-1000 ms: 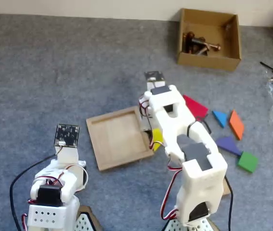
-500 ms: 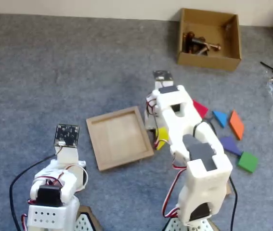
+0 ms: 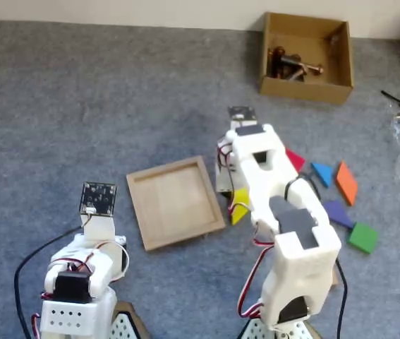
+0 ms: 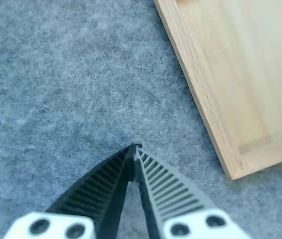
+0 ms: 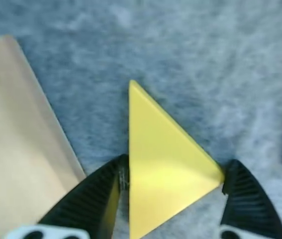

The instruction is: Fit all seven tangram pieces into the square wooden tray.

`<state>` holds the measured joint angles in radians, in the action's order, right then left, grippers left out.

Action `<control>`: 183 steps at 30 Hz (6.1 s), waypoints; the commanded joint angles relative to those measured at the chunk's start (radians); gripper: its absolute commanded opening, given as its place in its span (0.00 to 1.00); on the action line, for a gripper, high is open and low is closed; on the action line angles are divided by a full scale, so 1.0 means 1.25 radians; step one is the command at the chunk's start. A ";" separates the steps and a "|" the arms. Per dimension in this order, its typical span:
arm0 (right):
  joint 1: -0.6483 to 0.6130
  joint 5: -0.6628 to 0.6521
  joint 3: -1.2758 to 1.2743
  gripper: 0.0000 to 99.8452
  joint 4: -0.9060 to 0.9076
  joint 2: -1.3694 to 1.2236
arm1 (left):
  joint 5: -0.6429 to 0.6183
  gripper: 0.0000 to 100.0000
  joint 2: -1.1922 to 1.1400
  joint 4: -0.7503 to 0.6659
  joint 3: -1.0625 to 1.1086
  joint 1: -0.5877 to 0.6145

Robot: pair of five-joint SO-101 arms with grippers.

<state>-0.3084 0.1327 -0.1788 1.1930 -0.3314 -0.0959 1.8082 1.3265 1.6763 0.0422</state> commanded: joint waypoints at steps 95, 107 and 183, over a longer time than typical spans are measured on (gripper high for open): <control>0.003 0.056 0.023 0.28 0.111 0.036 | -0.006 0.01 0.006 -0.001 0.015 -0.012; 0.003 0.069 -0.024 0.28 0.072 0.039 | -0.006 0.01 0.006 -0.001 0.015 -0.012; -0.026 -0.556 -0.009 0.28 0.062 0.134 | -0.006 0.01 0.006 -0.001 0.015 -0.012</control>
<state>-0.3406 -0.5240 -0.2094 1.2681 -0.2025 -0.0959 1.8082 1.3265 1.6763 0.0422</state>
